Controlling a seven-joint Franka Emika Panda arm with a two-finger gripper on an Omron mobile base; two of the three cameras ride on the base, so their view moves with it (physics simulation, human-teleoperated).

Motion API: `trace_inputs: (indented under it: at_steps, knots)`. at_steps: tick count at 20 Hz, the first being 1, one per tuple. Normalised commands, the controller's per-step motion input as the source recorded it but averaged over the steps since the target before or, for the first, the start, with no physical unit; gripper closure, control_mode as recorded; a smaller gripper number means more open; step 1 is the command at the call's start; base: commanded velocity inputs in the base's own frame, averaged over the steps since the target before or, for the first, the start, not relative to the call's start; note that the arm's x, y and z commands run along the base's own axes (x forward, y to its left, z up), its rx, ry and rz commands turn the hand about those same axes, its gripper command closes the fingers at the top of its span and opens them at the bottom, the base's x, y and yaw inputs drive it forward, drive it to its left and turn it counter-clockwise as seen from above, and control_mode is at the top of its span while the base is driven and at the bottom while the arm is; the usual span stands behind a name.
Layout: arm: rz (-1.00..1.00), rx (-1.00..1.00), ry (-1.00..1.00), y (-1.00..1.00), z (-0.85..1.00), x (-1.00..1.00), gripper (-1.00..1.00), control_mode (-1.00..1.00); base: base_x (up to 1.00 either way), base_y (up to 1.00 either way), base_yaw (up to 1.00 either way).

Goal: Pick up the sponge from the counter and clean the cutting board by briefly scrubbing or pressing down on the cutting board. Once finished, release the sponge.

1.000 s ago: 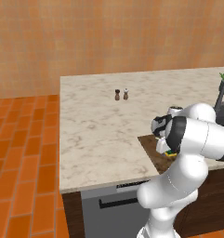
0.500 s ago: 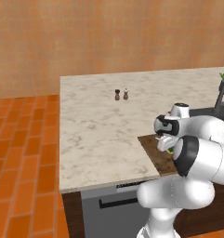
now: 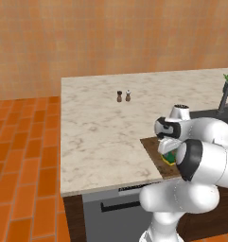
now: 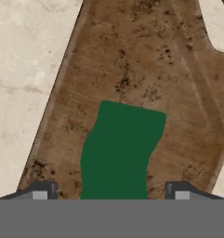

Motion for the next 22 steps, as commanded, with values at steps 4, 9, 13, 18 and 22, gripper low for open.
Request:
trace_inputs:
  at_steps: [4,9,13,18,22]
  knots:
    - [0.00,0.00,-0.09,0.11,0.39,-0.21,-1.00,-1.00,0.00,0.00,0.00]
    - [0.00,0.00,-0.07,0.72,1.00,-0.61,-1.00,-1.00,0.00,0.00,0.00]
    - [0.00,0.00,-0.14,0.96,1.00,-0.73,-1.00,-1.00,0.00,0.00,0.00]
    - [0.00,0.00,-0.25,0.90,1.00,-0.58,-1.00,-1.00,0.00,0.00,0.00]
    - [-0.05,0.00,-0.36,0.54,0.98,-0.52,-1.00,-1.00,0.00,0.00,0.00]
